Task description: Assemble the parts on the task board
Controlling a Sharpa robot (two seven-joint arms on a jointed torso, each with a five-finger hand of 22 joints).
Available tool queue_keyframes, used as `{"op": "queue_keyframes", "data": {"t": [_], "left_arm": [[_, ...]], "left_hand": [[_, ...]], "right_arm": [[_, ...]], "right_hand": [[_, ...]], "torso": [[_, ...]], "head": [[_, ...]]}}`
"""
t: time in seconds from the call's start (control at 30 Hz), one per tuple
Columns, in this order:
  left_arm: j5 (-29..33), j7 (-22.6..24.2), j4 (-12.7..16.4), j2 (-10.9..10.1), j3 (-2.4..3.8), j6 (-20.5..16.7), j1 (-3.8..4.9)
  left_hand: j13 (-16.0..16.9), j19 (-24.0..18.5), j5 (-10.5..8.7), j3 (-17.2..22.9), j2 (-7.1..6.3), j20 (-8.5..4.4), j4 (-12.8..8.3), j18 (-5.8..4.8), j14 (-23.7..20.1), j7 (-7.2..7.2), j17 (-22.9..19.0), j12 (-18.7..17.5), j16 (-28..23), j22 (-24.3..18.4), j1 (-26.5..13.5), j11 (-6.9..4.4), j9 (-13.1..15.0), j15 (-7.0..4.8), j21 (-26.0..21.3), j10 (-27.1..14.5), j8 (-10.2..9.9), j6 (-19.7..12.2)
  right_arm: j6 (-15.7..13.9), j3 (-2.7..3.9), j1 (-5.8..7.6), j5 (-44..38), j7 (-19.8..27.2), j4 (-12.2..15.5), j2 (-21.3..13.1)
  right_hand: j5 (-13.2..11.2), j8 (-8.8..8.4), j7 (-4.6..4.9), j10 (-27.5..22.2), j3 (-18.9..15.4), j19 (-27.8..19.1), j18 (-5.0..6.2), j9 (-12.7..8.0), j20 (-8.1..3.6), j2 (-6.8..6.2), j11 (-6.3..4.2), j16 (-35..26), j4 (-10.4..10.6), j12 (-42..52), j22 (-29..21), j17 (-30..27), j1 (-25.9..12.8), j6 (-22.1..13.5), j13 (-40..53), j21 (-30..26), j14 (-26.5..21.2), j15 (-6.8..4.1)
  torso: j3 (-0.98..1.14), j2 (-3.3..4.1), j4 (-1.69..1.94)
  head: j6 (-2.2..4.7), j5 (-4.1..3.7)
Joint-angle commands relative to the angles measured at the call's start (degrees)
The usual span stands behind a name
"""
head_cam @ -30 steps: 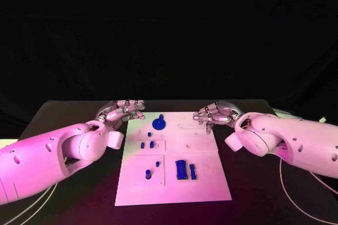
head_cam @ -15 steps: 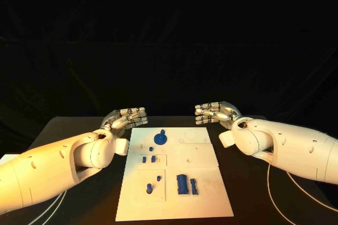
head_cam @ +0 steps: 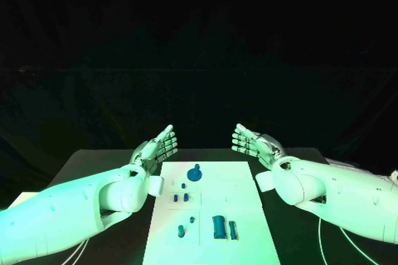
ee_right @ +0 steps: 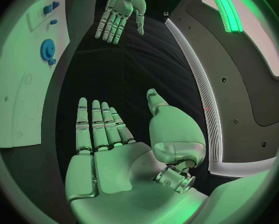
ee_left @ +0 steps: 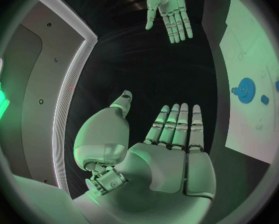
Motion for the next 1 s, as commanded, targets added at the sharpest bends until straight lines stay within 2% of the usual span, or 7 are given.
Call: {"op": "queue_keyframes", "data": {"t": [0.03,0.1,0.13,0.17,0.23,0.3,1.0], "left_arm": [[-2.62,4.44,1.95,-0.05,0.33,-10.49,-1.09],[-3.07,5.17,2.81,-0.09,0.53,-12.74,-1.61],[-3.27,5.49,3.19,-0.11,0.61,-13.74,-1.85],[-3.52,5.89,3.66,-0.13,0.72,-14.97,-2.13],[-3.77,6.30,4.13,-0.16,0.83,-16.22,-2.42],[-3.94,6.58,4.45,-0.17,0.91,-17.06,-2.62],[-4.01,6.70,4.59,-0.18,0.94,-17.43,-2.71]], "left_hand": [[-0.32,-7.94,-1.07,-3.19,0.35,-2.59,-0.07,-2.56,-9.25,-5.39,-0.55,-0.63,-2.14,-4.30,-13.75,-4.47,-0.39,-2.66,-0.60,-10.27,-0.61,-9.66],[-0.32,-8.99,-1.07,-3.58,0.35,-2.94,-0.07,-2.75,-10.50,-5.39,-0.55,-0.63,-2.44,-4.87,-15.59,-4.47,-0.39,-2.66,-0.60,-11.64,-0.61,-10.98],[-0.32,-9.57,-1.07,-3.85,0.35,-3.16,-0.07,-2.75,-11.19,-5.39,-0.55,-0.63,-6.60,-5.19,-16.63,-4.47,-0.39,-2.66,-0.60,-12.40,-0.61,-11.70],[-0.32,-10.54,-1.07,-4.22,0.35,-3.45,-0.07,-2.74,-12.29,-5.39,-0.55,-0.63,-6.60,-5.71,-18.28,-4.47,-0.39,-2.66,-0.60,-13.64,-0.61,-12.88],[-0.32,-11.60,-1.07,-4.62,0.35,-3.80,-0.07,-7.13,-13.52,-5.39,-0.55,-0.63,-6.60,-6.28,-20.08,-4.47,-0.39,-2.66,-0.60,-15.00,-0.61,-14.13],[-0.32,-12.40,-1.07,-4.97,0.35,-7.96,-0.07,-7.13,-14.49,-5.39,-0.55,-0.63,-6.60,-6.72,-21.52,-4.47,-0.39,-2.66,-0.60,-16.06,-0.61,-15.14],[-0.32,-19.14,-1.07,-9.68,0.35,-7.96,-0.07,-7.13,-22.61,-5.39,-0.55,-0.63,-6.60,-13.13,-33.51,-4.47,-0.39,-2.66,-0.60,-25.04,-0.61,-23.62]], "right_arm": [[-10.93,0.35,-1.38,4.16,6.74,2.70,0.27],[-13.51,0.59,-2.08,5.10,8.10,3.99,0.35],[-14.68,0.70,-2.39,5.52,8.72,4.58,0.38],[-16.16,0.84,-2.79,6.06,9.50,5.32,0.43],[-17.74,0.99,-3.22,6.63,10.33,6.12,0.48],[-18.93,1.10,-3.54,7.06,10.96,6.71,0.51],[-19.85,1.19,-3.79,7.40,11.44,7.17,0.54]], "right_hand": [[-2.65,-0.40,-5.05,-10.60,-2.33,-10.07,-1.98,-1.11,-2.10,0.10,-2.30,-1.23,0.00,-0.61,-4.41,-2.20,-13.47,-9.49,-5.94,-5.98,-10.76,-0.75],[-2.65,-0.40,-5.05,-12.02,-2.64,-11.42,-1.97,-1.11,-2.39,0.10,-2.30,-1.23,0.00,-0.61,-4.41,-2.49,-15.28,-10.73,-5.94,-5.98,-12.19,-0.75],[-2.65,-0.40,-5.05,-12.84,-2.74,-12.18,-2.36,-1.11,-6.45,0.10,-2.30,-1.23,0.00,-0.61,-4.41,-2.65,-16.29,-11.45,-5.94,-5.98,-13.01,-0.75],[-2.65,-0.40,-5.05,-14.11,-3.04,-13.38,-6.59,-1.11,-6.45,0.10,-2.30,-1.23,0.00,-0.61,-4.41,-6.70,-17.89,-12.59,-5.94,-5.98,-14.31,-0.75],[-2.65,-0.40,-5.05,-15.53,-7.16,-14.68,-6.59,-1.11,-6.45,0.10,-2.30,-1.23,0.00,-0.61,-4.41,-6.70,-19.68,-13.84,-5.94,-5.98,-15.73,-0.75],[-2.65,-0.40,-5.05,-16.66,-7.16,-15.80,-6.59,-1.11,-6.45,0.10,-2.30,-1.23,0.00,-0.61,-4.41,-6.70,-21.14,-14.87,-5.94,-5.98,-16.88,-0.75],[-2.65,-0.40,-5.05,-25.91,-7.16,-24.56,-6.59,-1.11,-6.45,0.10,-2.30,-1.23,0.00,-0.61,-4.41,-6.70,-32.84,-23.16,-5.94,-5.98,-26.27,-0.75]], "torso": [[0.47,-0.80,-0.08],[0.47,-0.80,-0.08],[0.47,-0.80,-0.08],[0.47,-0.80,-0.08],[0.47,-0.80,-0.08],[0.47,-0.80,-0.08],[0.47,-0.80,-0.08]], "head": [[0.24,0.25],[0.24,0.25],[0.24,0.25],[0.24,0.25],[0.24,0.25],[0.24,0.25],[0.24,0.25]]}}
